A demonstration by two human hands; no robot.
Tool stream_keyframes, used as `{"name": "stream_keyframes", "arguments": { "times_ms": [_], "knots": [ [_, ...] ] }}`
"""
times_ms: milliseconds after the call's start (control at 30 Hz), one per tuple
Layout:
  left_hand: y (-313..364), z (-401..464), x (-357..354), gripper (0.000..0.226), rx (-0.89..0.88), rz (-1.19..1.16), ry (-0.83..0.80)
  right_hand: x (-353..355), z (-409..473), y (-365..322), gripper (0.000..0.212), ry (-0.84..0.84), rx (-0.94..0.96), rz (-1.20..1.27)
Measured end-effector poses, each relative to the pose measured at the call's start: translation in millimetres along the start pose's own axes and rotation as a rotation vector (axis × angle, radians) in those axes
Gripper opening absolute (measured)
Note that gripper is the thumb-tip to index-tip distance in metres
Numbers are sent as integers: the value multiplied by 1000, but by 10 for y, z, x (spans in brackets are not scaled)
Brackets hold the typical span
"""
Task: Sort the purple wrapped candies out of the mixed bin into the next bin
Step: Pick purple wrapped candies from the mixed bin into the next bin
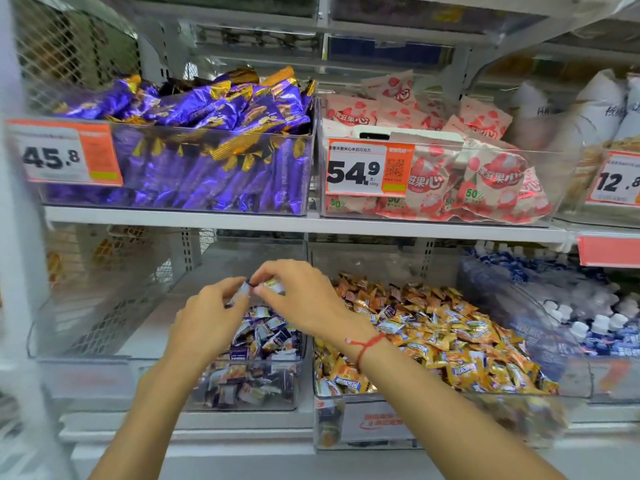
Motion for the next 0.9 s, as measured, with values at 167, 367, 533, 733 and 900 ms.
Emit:
{"name": "stream_keyframes", "arguments": {
  "times_ms": [167, 367, 533, 733, 900],
  "knots": [
    [32, -9, -150, 41, -37, 59, -19, 155, -180, 32, 29, 44, 59, -111],
    [537, -353, -359, 38, -203, -175, -28, 828, -356, 946, 25, 194, -215, -136],
    [749, -547, -601, 52, -343, -1, -123, 516, -717, 1911, 79, -483, -620, -118],
    [734, -496, -573, 47, -382, 24, -73, 556, -808, 1817, 46, -425, -301, -301],
    [759, -472, -536, 41, -393, 33, 15, 807, -896, 1641, 34, -221, -233, -252]
  ]
}}
Point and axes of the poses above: each hand's wrist, its own z-axis towards the middle knuckle, its own x-axis out of the back of the hand, y = z × x, the point moved 10 cm from there along z, towards the middle knuckle, and after that the axes turned 14 degrees about y, right-handed, at the moved point
